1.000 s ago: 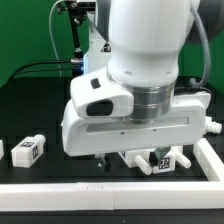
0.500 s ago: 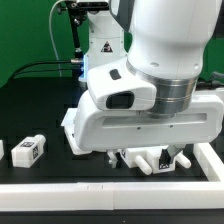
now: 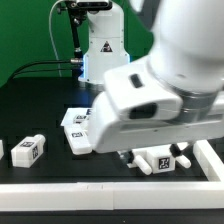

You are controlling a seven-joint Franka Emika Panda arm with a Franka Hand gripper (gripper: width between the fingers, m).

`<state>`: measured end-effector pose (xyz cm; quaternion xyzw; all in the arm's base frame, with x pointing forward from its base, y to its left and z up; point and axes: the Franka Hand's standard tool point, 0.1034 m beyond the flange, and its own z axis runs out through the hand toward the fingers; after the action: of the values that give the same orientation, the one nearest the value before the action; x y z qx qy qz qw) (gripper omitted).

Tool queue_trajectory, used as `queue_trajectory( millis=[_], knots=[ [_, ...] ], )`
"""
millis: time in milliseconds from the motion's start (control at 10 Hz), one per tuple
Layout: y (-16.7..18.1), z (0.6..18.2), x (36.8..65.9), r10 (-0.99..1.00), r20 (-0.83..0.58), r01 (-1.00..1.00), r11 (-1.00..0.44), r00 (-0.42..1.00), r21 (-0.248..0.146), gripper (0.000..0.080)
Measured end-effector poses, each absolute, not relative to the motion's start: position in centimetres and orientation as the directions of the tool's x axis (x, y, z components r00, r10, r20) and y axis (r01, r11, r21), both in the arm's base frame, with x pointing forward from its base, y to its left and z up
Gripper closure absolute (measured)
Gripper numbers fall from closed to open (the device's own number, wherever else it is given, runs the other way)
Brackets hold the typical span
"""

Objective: Assemble chair

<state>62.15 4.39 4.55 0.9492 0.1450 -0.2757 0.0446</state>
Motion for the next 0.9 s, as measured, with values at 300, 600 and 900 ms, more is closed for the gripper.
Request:
queue_trajectory(
  millis=[300,600,900],
  knots=[
    [4.4,4.7,60.9,0.221,-0.65,0.285,-0.958,0.727,-0.007,0.0151],
    [3.6,6.4,58.6,0.135,-0.728,0.208,-0.978,0.672,0.011,0.0151],
    [3.7,6.4,58.6,0.138,-0.706,0.209,-0.978,0.695,0.014,0.0151]
  ],
)
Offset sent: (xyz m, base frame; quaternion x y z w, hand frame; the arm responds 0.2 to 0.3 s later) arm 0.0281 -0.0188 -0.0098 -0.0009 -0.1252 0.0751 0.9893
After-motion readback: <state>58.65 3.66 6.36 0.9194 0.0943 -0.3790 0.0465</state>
